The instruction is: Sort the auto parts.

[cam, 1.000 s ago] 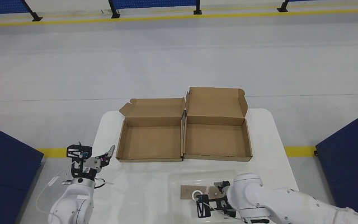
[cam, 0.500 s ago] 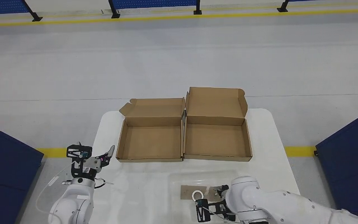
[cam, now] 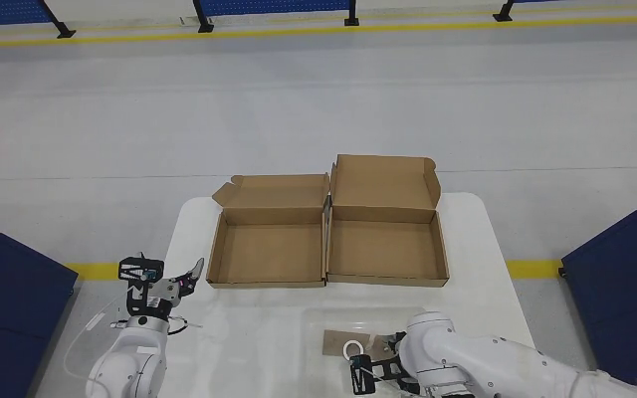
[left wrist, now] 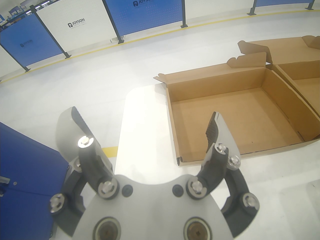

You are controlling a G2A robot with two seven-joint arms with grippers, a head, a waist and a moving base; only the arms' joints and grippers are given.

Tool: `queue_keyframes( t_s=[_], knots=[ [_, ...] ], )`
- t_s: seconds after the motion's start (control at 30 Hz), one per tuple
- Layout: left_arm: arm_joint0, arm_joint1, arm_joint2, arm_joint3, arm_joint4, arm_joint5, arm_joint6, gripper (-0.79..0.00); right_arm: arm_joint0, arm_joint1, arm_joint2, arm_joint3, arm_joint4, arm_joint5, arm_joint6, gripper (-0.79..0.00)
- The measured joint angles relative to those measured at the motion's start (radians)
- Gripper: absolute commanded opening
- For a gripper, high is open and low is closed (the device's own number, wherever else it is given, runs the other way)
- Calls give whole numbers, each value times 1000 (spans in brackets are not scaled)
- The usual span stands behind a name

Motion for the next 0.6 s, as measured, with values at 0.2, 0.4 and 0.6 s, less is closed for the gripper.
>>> queue_keyframes(
  t_s=[0.2,0.4,0.6],
  knots=[
    [0,0,0,0,0,0,0,0,-13,-5,-11,8,-29,-12,-16,0],
    [0,0,0,0,0,0,0,0,-17,-18,-16,13,-42,-1,-1,-339],
    [0,0,0,0,0,0,0,0,-21,-26,-14,0,-38,26,26,-425]
  ],
)
